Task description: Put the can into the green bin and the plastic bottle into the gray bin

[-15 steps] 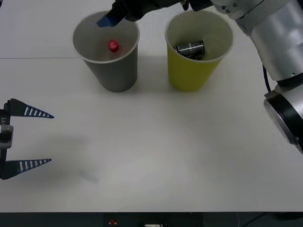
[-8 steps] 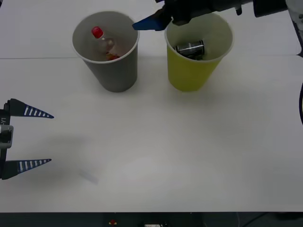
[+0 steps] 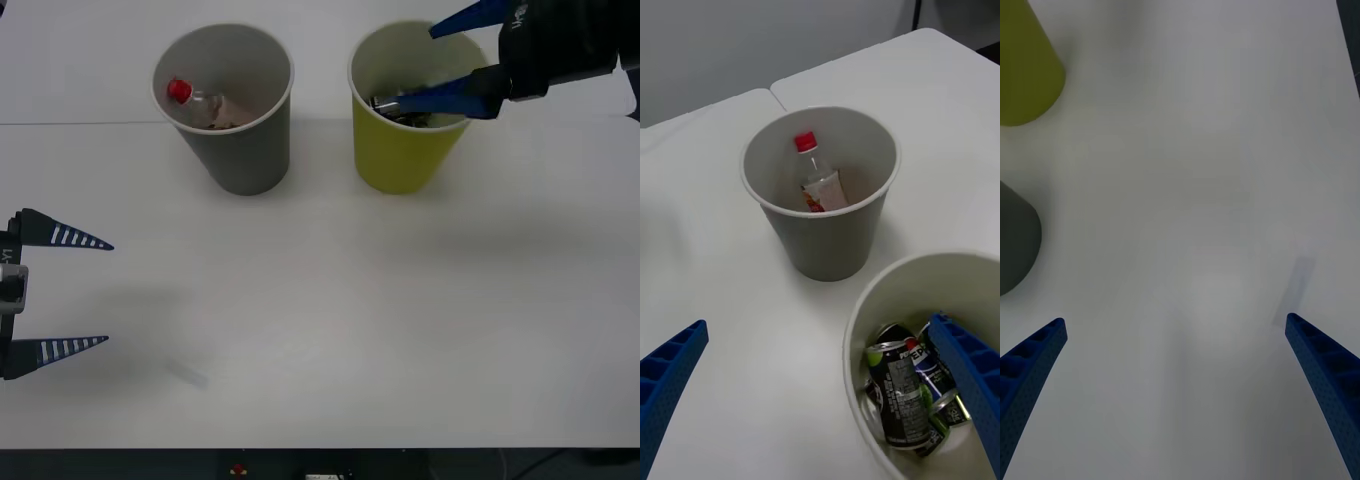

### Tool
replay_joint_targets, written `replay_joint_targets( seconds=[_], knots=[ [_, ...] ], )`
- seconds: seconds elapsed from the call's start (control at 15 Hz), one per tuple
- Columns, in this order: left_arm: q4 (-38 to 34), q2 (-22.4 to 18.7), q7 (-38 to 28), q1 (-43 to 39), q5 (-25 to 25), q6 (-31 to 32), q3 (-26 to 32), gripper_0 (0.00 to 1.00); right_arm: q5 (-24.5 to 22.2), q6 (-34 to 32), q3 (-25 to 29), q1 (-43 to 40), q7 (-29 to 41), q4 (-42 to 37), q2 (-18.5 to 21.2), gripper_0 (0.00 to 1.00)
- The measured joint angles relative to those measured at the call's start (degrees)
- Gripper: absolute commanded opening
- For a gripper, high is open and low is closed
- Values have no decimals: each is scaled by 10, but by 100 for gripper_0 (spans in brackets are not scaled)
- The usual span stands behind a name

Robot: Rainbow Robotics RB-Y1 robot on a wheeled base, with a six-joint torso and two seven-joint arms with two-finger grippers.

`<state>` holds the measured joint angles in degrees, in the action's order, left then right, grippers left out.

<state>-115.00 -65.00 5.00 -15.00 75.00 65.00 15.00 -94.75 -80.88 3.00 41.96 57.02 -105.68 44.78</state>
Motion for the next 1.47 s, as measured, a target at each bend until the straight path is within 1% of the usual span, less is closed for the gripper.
replay_joint_targets(
  seconds=[0.07,0.27,0.47,0.67,1.0,1.27,1.47],
  knots=[
    [0,0,0,0,0,0,0,100,20,-1,19,-28,-26,-11,9,100],
    [0,0,0,0,0,0,0,100,59,-3,75,-127,-94,-56,26,100],
    [0,0,0,0,0,0,0,100,96,-3,112,-210,-153,-81,50,100],
    [0,0,0,0,0,0,0,100,136,-8,145,-279,-216,-86,72,100],
    [0,0,0,0,0,0,0,100,156,-60,197,-343,-293,-87,75,100],
    [0,0,0,0,0,0,0,100,182,-63,214,-390,-316,-87,75,100],
    [0,0,0,0,0,0,0,100,188,-63,225,-418,-334,-95,75,100]
  ],
)
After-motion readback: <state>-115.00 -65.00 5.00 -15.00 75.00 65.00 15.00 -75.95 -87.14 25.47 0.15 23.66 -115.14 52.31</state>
